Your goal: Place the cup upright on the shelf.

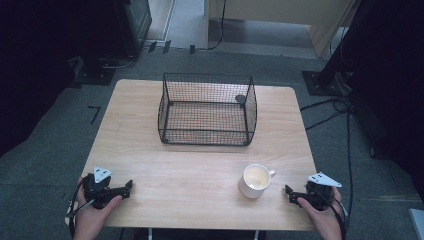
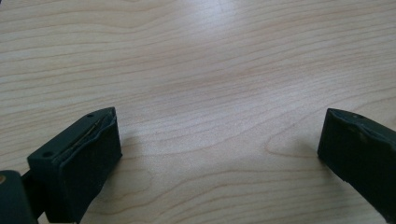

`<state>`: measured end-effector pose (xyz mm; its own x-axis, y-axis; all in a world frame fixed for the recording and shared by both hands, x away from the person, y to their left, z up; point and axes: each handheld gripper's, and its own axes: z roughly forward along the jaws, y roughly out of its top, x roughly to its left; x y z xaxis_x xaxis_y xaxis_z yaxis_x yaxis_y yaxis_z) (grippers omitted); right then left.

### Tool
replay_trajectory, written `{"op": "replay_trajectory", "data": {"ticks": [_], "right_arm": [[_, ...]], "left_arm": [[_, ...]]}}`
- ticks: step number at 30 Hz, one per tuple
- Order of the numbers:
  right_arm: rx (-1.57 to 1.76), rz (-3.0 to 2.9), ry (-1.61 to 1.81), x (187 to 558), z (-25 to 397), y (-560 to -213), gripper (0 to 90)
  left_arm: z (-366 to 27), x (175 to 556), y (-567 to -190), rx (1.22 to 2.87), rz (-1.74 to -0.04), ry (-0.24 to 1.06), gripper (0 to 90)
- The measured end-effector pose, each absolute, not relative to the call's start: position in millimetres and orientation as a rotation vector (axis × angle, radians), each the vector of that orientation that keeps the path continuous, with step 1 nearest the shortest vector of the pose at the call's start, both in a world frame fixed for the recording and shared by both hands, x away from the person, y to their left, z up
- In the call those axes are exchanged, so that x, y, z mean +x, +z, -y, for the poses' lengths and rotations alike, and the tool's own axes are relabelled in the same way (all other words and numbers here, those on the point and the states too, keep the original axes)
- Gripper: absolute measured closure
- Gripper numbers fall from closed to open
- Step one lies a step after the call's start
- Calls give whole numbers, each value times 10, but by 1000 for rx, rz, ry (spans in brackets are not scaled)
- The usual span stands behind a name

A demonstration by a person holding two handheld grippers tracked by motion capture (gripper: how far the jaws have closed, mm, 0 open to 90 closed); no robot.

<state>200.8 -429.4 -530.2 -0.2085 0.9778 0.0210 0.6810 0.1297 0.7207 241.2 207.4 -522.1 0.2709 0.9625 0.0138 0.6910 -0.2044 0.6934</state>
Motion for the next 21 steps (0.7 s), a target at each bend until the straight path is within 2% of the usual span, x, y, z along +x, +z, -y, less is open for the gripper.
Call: {"op": "replay_trajectory", "data": {"ticks": [4,5,6,8,14,16,17,21], "right_arm": [[1530,-1981,902,1963,4287,-5289,154],[1530,-1981,902,1963,4287,-5289,154],[1514,-1987,914,1945,4272,-5274,238],[1499,-2002,945,1934,4258,-5249,288],[1384,-1954,1173,1875,4180,-4996,425],[1364,-1955,1199,1867,4158,-4957,440],[1311,-1945,1224,1855,4092,-4884,489],[1266,-1960,1239,1865,3971,-4829,513]], "left_arm": [[-2074,2412,-5221,1972,-1485,614,0],[-2074,2412,-5221,1972,-1485,614,0],[-2074,2412,-5221,1973,-1485,615,0],[-2074,2412,-5221,1973,-1485,614,0],[-2075,2417,-5221,1975,-1482,613,0],[-2075,2418,-5221,1975,-1482,613,0],[-2075,2418,-5221,1975,-1482,613,0],[-2075,2418,-5222,1975,-1482,613,0]]}}
